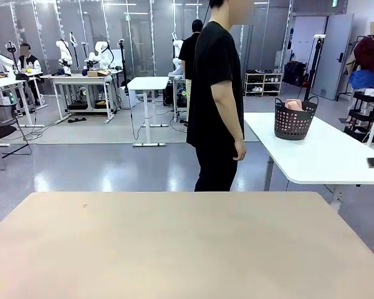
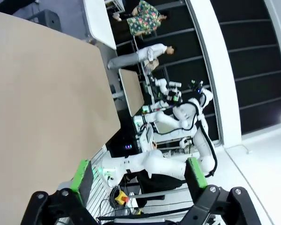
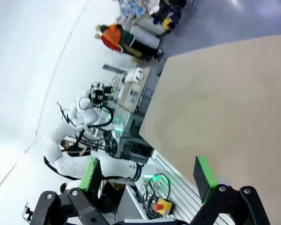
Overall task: Fold the towel.
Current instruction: Grab the top end of the 100 cm Hotel Towel extended by the human.
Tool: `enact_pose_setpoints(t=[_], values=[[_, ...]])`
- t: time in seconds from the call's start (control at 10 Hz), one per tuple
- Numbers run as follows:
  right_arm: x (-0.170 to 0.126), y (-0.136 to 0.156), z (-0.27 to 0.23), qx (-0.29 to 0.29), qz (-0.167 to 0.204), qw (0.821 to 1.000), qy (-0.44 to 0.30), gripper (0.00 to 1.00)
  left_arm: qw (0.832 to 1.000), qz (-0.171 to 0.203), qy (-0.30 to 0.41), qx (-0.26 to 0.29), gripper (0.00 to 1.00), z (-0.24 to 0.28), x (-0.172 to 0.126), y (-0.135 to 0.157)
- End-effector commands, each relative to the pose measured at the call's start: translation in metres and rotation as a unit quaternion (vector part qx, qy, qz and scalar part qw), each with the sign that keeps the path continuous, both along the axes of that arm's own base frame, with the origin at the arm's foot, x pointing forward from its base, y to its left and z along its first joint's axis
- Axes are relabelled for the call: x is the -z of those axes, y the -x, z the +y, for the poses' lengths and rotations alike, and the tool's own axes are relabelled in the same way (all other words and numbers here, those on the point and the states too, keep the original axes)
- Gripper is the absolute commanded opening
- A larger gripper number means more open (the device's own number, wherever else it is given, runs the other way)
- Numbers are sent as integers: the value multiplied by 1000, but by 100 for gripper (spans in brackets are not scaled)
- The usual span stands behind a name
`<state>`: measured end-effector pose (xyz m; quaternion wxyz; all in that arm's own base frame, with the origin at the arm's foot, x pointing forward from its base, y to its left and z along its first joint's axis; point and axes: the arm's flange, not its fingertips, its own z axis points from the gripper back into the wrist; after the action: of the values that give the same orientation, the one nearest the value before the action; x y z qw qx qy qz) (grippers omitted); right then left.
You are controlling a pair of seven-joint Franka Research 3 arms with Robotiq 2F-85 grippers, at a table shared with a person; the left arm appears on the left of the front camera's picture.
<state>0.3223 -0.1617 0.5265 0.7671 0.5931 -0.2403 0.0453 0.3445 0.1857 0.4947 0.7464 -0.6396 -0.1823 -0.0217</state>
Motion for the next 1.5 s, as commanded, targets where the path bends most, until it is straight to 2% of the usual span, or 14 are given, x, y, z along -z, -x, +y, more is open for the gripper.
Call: enact_pose_setpoints(t=[0.0,0.4,0.5,0.6,1.4], values=[[6,2,-26,23,-24,999,-28,100,1000,-12,4,-20,100,25,-2,-3],[10,7,-35,34,-18,999,-22,100,998,-19,6,-65,100,45,0,7],[13,6,-33,31,-13,999,-19,100,998,-23,3,-66,100,45,0,9],[13,11,-40,44,-4,999,-25,100,998,-1,4,-58,100,46,3,10],[13,11,-40,44,-4,999,-25,100,998,-1,4,-58,100,46,3,10]])
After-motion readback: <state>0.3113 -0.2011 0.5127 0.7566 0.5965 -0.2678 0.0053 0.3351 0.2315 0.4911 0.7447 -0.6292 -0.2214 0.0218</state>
